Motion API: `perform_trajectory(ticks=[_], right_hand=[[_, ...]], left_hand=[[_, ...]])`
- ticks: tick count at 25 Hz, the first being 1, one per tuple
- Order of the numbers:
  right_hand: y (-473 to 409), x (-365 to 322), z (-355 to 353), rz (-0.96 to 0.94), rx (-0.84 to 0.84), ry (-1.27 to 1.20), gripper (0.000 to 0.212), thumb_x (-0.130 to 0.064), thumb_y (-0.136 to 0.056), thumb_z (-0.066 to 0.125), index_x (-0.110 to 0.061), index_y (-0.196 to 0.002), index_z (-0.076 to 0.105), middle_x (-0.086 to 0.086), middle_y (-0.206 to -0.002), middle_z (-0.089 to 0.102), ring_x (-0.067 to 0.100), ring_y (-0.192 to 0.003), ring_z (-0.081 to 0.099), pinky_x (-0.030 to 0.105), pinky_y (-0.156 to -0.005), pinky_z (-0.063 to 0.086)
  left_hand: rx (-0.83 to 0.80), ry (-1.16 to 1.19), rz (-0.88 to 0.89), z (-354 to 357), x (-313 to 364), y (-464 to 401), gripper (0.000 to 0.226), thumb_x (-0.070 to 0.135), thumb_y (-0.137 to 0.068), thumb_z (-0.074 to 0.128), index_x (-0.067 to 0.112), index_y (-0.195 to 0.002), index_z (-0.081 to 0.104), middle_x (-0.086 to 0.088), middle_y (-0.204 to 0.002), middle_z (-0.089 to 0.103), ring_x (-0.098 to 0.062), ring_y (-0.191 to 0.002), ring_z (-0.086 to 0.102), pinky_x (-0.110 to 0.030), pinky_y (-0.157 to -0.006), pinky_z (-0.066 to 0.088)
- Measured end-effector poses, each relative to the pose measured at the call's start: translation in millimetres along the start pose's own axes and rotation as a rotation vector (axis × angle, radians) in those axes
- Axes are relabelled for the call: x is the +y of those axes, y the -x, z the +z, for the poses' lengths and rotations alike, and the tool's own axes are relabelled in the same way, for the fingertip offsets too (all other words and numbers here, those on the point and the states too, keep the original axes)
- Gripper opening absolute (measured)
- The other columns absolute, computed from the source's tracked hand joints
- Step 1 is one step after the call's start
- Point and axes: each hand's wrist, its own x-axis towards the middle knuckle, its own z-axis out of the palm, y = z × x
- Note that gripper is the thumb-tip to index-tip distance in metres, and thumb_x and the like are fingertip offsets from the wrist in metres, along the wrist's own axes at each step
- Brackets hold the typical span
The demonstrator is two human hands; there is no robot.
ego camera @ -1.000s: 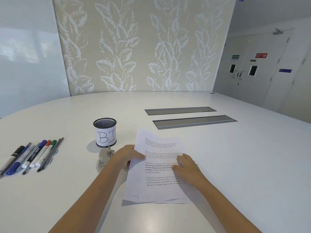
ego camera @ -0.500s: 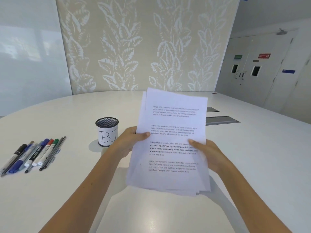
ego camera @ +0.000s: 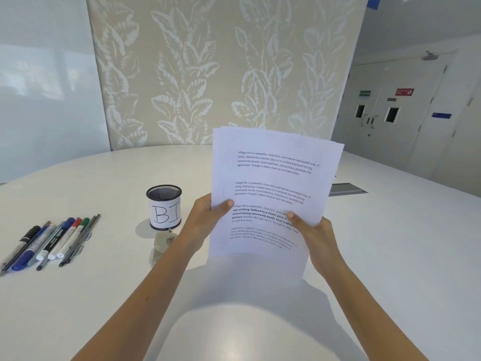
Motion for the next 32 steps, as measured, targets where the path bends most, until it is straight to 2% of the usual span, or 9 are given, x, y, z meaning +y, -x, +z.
perform_trajectory(ticks=[5, 11, 14, 18, 21, 23, 26, 30, 32], right_hand=[[-9, -7, 5, -0.042, -0.019, -0.071, 0.016, -0.025, -0.08, 0.076, -0.018, -0.094, 0.075, 0.002, -0.095, 0.077, 0.021, -0.087, 0.073, 0.031, -0.068, 0.059], [-2, 23, 0, 0.048, -0.043, -0.019, 0.022, -0.021, -0.08, 0.075, -0.014, -0.101, 0.073, 0.003, -0.097, 0.077, 0.024, -0.092, 0.072, 0.035, -0.073, 0.059], [-10, 14, -4, 0.01, -0.028, 0.054, 0.016, -0.019, -0.079, 0.075, -0.015, -0.095, 0.073, 0.0, -0.092, 0.077, 0.023, -0.088, 0.072, 0.032, -0.071, 0.059], [-34, -32, -21, -0.035, -0.106, 0.331, 0.007, -0.02, -0.078, 0.076, -0.018, -0.083, 0.074, 0.005, -0.089, 0.077, 0.022, -0.078, 0.071, 0.035, -0.072, 0.058], [-49, -72, -30, -0.075, -0.272, 0.614, 0.007, -0.022, -0.077, 0.078, -0.018, -0.081, 0.073, 0.004, -0.082, 0.077, 0.02, -0.072, 0.068, 0.029, -0.067, 0.055], [-57, -96, -30, -0.115, -0.374, 0.828, 0.014, -0.027, -0.076, 0.079, -0.016, -0.082, 0.073, 0.006, -0.079, 0.075, 0.017, -0.065, 0.063, 0.026, -0.06, 0.048], [-61, -120, -19, -0.211, -0.428, 0.964, 0.011, -0.03, -0.075, 0.079, -0.02, -0.08, 0.075, 0.007, -0.077, 0.075, 0.015, -0.063, 0.059, 0.02, -0.052, 0.039], [-66, -135, -17, -0.49, -0.238, 1.086, 0.008, -0.026, -0.079, 0.075, -0.018, -0.079, 0.074, 0.0, -0.073, 0.072, 0.019, -0.065, 0.063, 0.02, -0.054, 0.041], [-69, -139, -28, -0.549, -0.095, 1.013, 0.008, -0.028, -0.08, 0.073, -0.02, -0.083, 0.074, -0.001, -0.074, 0.071, 0.01, -0.068, 0.063, 0.016, -0.06, 0.04]], left_hand=[[0.014, 0.097, 0.025, -2, 8, -6, 0.025, 0.014, -0.092, 0.059, 0.007, -0.115, 0.066, -0.013, -0.113, 0.071, -0.03, -0.104, 0.067, -0.046, -0.094, 0.052], [0.022, 0.054, -0.073, 0, -19, 7, 0.018, 0.016, -0.091, 0.062, 0.019, -0.106, 0.07, -0.003, -0.107, 0.074, -0.029, -0.108, 0.066, -0.046, -0.095, 0.052], [0.056, -0.004, 0.012, -2, -9, 3, 0.032, 0.015, -0.089, 0.064, 0.02, -0.121, 0.059, -0.007, -0.123, 0.066, -0.023, -0.112, 0.064, -0.041, -0.098, 0.05], [0.296, -0.512, 0.313, -28, 46, -25, 0.098, 0.025, -0.079, 0.075, 0.01, -0.15, 0.01, -0.01, -0.158, 0.016, -0.022, -0.145, 0.017, -0.033, -0.117, 0.015], [0.163, -0.846, 0.426, -45, 94, -35, 0.102, 0.036, -0.076, 0.076, 0.018, -0.152, 0.009, -0.002, -0.16, 0.015, -0.023, -0.148, 0.003, -0.038, -0.116, 0.007], [-0.056, -0.841, 0.343, -50, 114, -37, 0.086, 0.034, -0.077, 0.076, 0.025, -0.147, 0.027, 0.007, -0.15, 0.037, -0.019, -0.146, 0.021, -0.037, -0.114, 0.02], [-0.348, -0.642, 0.135, -48, 120, -32, 0.043, 0.032, -0.08, 0.074, 0.026, -0.121, 0.061, 0.006, -0.12, 0.069, -0.013, -0.11, 0.065, -0.039, -0.098, 0.048], [-0.334, -0.454, 0.106, -44, 91, -30, 0.033, 0.033, -0.085, 0.068, 0.02, -0.115, 0.067, -0.003, -0.115, 0.072, -0.021, -0.105, 0.069, -0.047, -0.098, 0.05], [-0.295, -0.323, 0.094, -48, 76, -32, 0.032, 0.033, -0.084, 0.069, 0.02, -0.114, 0.068, -0.001, -0.116, 0.072, -0.02, -0.106, 0.068, -0.047, -0.097, 0.05]])
